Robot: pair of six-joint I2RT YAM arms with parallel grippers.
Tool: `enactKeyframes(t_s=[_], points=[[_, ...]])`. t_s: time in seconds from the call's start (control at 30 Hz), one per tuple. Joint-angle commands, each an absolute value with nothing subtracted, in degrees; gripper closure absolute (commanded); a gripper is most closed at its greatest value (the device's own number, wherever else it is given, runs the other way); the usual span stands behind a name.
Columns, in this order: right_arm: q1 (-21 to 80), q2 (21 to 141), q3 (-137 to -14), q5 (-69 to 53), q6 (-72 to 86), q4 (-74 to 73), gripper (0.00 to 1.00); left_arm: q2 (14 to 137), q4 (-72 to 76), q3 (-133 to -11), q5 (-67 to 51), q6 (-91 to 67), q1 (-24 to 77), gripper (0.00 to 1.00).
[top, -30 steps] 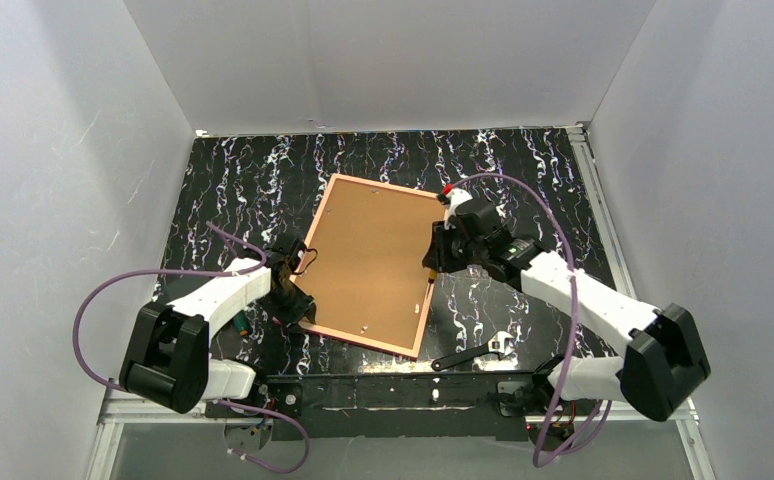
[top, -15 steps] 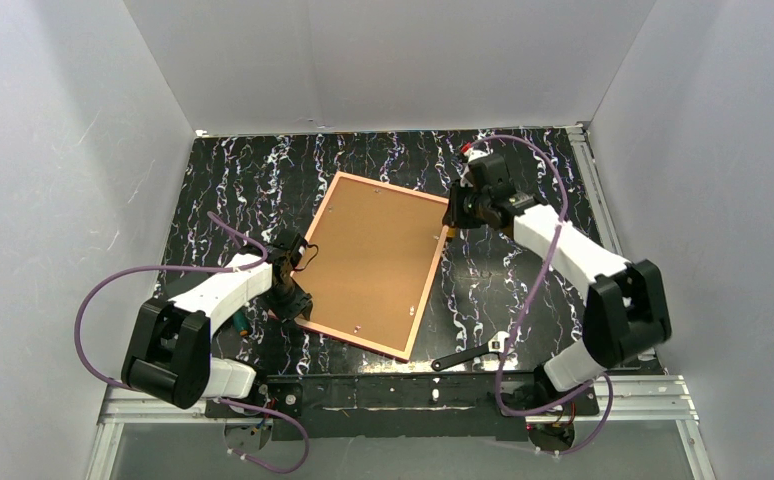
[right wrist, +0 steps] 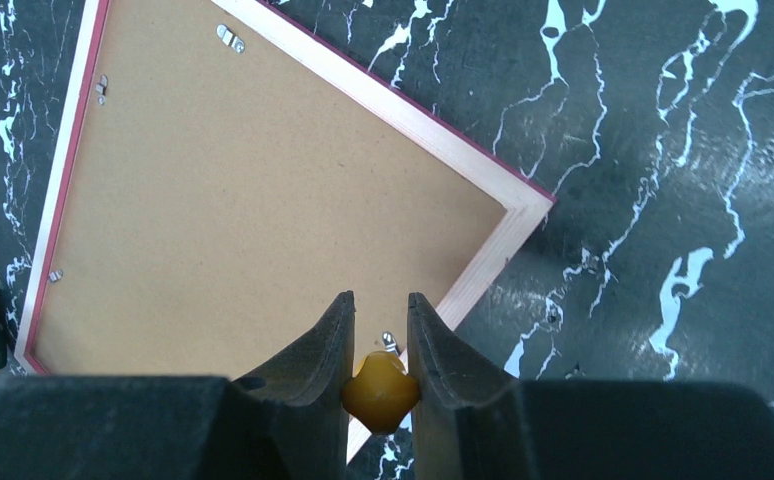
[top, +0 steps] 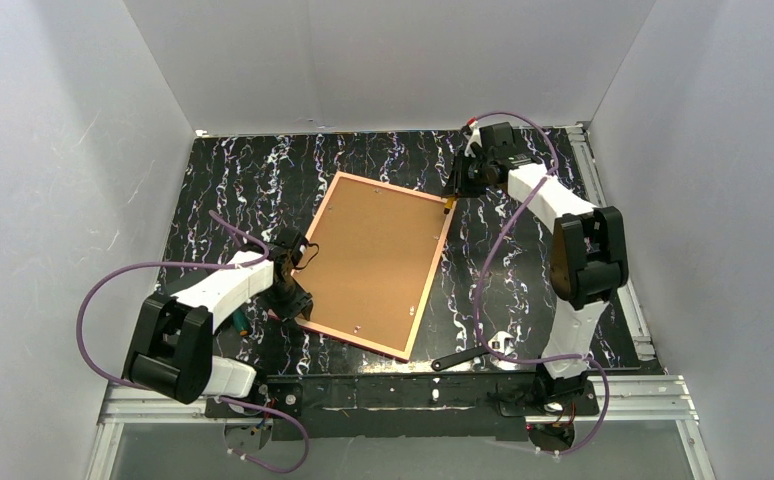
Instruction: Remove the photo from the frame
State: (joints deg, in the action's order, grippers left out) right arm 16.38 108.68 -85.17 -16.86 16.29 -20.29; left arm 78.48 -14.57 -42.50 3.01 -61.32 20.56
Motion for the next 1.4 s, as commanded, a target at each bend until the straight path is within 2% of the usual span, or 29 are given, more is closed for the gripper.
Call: enactKeyframes(t_s=[0.0,0.9,1.37], points=[[15.97,111.53,-91.04,-19.39,14.75,-21.68,0.99,80.47,-20.86,-42.01,1.96,-59.11,21.09,1.0],[15.91,118.29,-90.15,-21.45,10.96,-24.08,0.99,81.32,-20.83,-42.35,1.38,-59.31,21.09,1.0],[16.12,115.99,-81.72,-28.49,17.17,-18.79,0.99,81.27,-20.58,-42.38,1.05,-60.19,21.09,1.0]])
